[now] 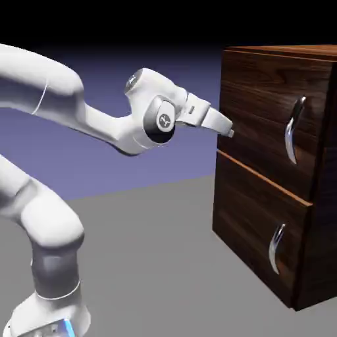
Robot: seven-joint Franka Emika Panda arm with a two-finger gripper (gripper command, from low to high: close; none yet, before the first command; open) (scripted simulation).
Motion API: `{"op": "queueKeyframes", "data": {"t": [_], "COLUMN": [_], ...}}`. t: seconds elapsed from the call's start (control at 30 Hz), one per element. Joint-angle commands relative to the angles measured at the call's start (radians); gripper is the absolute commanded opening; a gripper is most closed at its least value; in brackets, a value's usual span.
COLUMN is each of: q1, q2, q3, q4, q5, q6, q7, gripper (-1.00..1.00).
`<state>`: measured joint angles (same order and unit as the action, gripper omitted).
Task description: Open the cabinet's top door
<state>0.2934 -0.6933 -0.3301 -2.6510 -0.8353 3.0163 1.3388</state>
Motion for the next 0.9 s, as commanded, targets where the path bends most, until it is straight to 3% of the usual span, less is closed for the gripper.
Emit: {"op": "queueKeyframes", "data": {"t": [0.0,0.87], "q1": [0.015,0.396], "q2": [-0.006,-0.173], "q3": [-0.017,-0.464], "q4": [0.008,0.224], "q5": [-0.044,-1.174], "q6": [-0.001,-0.029], "q7": [0.031,0.840], "gripper": [1.00,1.00]}}
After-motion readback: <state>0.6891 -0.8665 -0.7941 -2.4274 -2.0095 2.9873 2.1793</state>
